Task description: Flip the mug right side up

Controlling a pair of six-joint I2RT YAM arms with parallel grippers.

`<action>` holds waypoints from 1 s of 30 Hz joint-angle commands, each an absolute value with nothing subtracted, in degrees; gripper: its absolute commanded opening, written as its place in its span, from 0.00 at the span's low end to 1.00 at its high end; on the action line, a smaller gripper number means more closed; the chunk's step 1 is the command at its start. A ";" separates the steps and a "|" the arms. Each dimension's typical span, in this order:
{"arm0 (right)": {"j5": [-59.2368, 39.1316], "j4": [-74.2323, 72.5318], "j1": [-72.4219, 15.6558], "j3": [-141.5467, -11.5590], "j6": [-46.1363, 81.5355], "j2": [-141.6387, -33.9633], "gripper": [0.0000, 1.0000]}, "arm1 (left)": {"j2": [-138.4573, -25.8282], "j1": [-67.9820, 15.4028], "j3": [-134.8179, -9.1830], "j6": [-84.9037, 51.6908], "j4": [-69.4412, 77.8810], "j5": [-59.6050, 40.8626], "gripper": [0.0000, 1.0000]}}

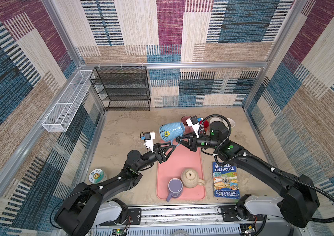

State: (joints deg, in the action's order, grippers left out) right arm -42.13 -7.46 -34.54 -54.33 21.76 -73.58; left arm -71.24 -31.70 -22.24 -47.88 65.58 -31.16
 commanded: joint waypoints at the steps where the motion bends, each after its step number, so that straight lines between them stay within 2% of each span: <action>1: -48.07 -15.50 -34.24 -53.72 24.05 -73.11 0.00 | -72.62 -31.64 -23.44 -49.42 72.70 -32.70 0.59; 12: -51.14 -18.70 -33.68 -50.93 25.38 -72.74 0.00 | -73.66 -31.55 -23.99 -50.71 75.42 -32.46 0.34; 23: -52.77 -21.34 -33.66 -48.74 26.08 -74.52 0.00 | -73.92 -31.53 -25.03 -52.08 77.33 -32.60 0.32; 25: -52.98 -21.92 -33.66 -48.39 26.34 -74.84 0.00 | -73.87 -31.55 -25.32 -52.21 77.43 -32.70 0.26; 29: -53.22 -22.15 -33.67 -48.08 26.28 -75.40 0.00 | -73.50 -31.55 -25.14 -52.18 77.11 -32.18 0.02; 30: -53.12 -22.14 -33.66 -48.02 26.20 -75.50 0.00 | -73.35 -31.55 -25.02 -52.03 77.05 -31.92 0.00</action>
